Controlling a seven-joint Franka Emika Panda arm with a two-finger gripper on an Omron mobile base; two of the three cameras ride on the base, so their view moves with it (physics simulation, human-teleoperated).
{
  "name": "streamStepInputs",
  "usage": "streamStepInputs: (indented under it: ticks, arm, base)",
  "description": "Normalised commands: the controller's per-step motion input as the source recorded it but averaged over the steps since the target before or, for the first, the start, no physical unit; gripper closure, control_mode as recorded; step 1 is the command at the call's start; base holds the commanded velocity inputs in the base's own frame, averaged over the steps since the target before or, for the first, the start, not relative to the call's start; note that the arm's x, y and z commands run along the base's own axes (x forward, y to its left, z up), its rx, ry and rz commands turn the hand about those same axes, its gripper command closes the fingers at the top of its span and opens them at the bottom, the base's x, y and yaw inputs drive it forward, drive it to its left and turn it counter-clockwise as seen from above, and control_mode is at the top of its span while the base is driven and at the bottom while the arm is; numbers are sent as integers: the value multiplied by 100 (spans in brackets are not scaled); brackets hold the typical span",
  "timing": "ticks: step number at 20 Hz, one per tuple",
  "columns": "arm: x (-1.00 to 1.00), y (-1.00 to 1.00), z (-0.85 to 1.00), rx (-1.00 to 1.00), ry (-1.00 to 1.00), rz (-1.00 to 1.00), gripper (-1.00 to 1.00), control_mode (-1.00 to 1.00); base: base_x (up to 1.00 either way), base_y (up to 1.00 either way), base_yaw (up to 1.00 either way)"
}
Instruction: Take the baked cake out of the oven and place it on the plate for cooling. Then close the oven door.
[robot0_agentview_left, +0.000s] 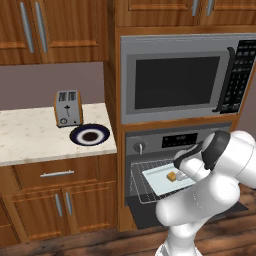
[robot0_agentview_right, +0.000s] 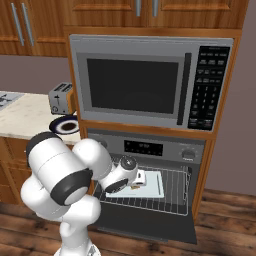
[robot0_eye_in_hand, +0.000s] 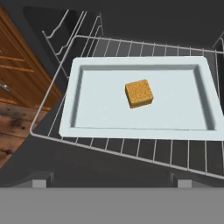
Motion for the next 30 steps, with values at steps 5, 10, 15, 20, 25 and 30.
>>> streamStepInputs:
  ticks: [5, 10, 15, 20, 25, 30]
  arm:
    - [0, 2, -1, 0, 0, 0, -100, -100]
    - [9, 9, -11, 0, 0, 0, -100, -100]
    - [19, 13, -15, 0, 0, 0, -100, -100]
    - [8, 7, -14, 0, 0, 0, -100, -100]
    - [0, 0, -18, 0, 0, 0, -100, -100]
    - [7, 0, -11, 0, -2, 0, -100, -100]
  base:
    - [0, 0, 0]
    - [0, 0, 0]
    - [0, 0, 0]
    - [0, 0, 0]
    - [0, 0, 0]
    - [0, 0, 0]
